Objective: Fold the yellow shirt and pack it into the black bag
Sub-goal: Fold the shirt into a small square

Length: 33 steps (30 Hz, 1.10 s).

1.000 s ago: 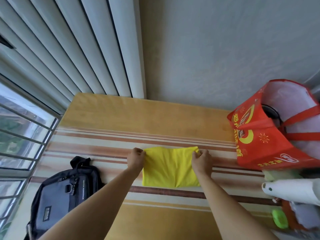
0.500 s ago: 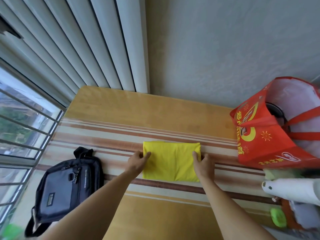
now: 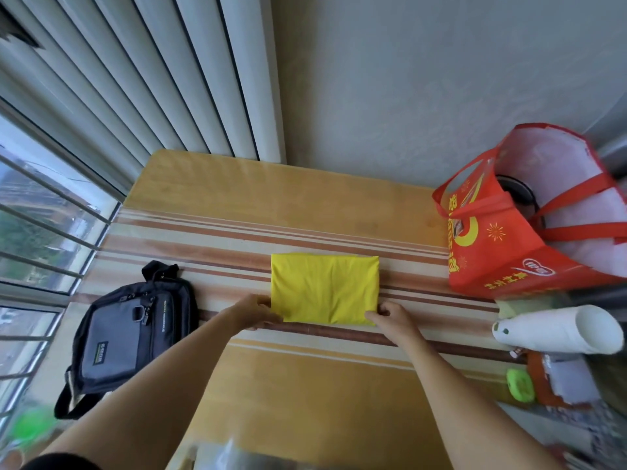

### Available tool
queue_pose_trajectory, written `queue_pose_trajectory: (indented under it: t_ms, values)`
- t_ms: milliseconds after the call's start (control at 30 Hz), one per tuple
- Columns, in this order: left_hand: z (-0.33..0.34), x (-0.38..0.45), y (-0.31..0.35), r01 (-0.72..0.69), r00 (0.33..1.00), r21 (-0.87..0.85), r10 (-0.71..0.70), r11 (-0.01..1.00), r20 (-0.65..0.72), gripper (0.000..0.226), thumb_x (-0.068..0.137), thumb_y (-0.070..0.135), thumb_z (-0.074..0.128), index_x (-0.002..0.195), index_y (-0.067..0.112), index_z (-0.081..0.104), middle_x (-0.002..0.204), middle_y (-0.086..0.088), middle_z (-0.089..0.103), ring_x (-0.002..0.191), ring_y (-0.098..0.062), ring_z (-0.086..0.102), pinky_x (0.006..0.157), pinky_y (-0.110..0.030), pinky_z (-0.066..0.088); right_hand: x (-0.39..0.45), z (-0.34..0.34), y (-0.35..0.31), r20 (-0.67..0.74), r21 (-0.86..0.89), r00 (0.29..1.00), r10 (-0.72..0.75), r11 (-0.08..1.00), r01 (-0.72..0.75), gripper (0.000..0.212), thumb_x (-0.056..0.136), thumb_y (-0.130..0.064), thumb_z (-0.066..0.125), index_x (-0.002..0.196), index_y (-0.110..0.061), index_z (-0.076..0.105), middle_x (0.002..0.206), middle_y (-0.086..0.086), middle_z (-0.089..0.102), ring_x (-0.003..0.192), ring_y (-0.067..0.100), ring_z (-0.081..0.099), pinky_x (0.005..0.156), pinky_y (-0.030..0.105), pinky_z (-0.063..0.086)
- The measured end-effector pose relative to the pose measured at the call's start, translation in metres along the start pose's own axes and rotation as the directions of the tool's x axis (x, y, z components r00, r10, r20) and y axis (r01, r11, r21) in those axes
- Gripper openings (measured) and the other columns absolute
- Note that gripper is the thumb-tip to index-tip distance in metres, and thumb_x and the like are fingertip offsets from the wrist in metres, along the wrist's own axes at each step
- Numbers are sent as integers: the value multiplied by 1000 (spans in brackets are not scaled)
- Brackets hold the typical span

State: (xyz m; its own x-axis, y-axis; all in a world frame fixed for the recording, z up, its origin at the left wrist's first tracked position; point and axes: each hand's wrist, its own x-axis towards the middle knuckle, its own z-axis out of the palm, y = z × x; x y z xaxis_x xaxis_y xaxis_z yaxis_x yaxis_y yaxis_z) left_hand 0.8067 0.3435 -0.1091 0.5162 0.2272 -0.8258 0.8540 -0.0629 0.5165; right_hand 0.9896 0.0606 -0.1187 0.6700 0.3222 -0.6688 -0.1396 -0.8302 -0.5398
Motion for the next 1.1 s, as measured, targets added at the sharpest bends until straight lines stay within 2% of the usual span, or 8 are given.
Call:
queue_pose_trajectory:
  t_ms: [167, 333, 567, 733, 833, 933, 1000, 1100]
  values:
    - [13, -4, -6, 56, 993, -28, -58, 998, -99, 27, 78, 8, 80, 104, 2, 70, 78, -15, 62, 56, -17, 49, 50, -21, 37, 2, 1, 14, 21, -148, 999, -49, 988, 52, 28, 78, -34, 74, 69, -16, 55, 63, -1, 54, 60, 17, 51, 57, 32, 34]
    - [19, -2, -10, 162, 921, 319, -27, 934, -389, 11, 77, 28, 81, 78, 20, 74, 76, -4, 68, 71, -22, 61, 65, -27, 43, -1, -2, 16, -142, -306, 981, -130, 949, 81, 41, 88, -31, 69, 58, -17, 44, 57, -1, 45, 59, 24, 47, 53, 35, 32]
    - [18, -1, 1, 134, 955, 336, -30, 932, -296, 20, 73, 26, 83, 67, 14, 69, 59, 3, 58, 65, -17, 56, 61, -27, 42, 2, -2, 9, -81, -352, 994, -74, 935, 41, 40, 86, -32, 69, 58, -20, 44, 60, -3, 49, 70, 25, 54, 59, 33, 35]
    - [8, 0, 2, 152, 972, 511, -35, 846, -232, 31, 71, 39, 82, 85, 12, 74, 77, 0, 63, 74, -18, 57, 68, -27, 47, 8, -8, 5, -15, -447, 998, -63, 893, 50, 35, 83, -34, 68, 62, -20, 43, 65, -3, 50, 79, 29, 61, 59, 34, 37]
    - [7, 3, 13, 131, 982, 575, -27, 808, -185, 39, 77, 40, 70, 103, 11, 67, 102, -8, 67, 91, -22, 60, 83, -34, 51, 15, -10, -6, -30, -348, 996, -84, 935, 69, 19, 81, -31, 62, 71, -21, 49, 74, -3, 56, 78, 25, 56, 57, 34, 38]
    - [6, 4, 31, 42, 911, 538, 189, 842, -367, 51, 77, 34, 58, 118, 7, 46, 114, -12, 52, 105, -32, 55, 81, -40, 49, 25, -10, -15, -183, -273, 971, -156, 957, 102, 14, 86, -34, 58, 84, -20, 54, 86, -2, 59, 84, 24, 57, 65, 35, 42]
    - [8, 3, 38, -116, 744, 687, 521, 717, -419, 40, 71, 29, 57, 105, 11, 48, 102, -9, 50, 92, -33, 55, 71, -39, 46, 31, -5, -21, -258, -240, 944, -204, 960, 142, 19, 88, -39, 59, 83, -21, 55, 85, -2, 59, 83, 23, 56, 65, 36, 44]
    - [21, 4, 41, -288, 669, 904, 742, 316, -46, 51, 77, 42, 55, 124, 22, 54, 119, -8, 55, 107, -32, 55, 84, -42, 49, 40, 3, -31, -301, -227, 915, -270, 952, 206, 22, 88, -31, 65, 77, -15, 55, 77, 0, 59, 80, 27, 58, 64, 38, 45]
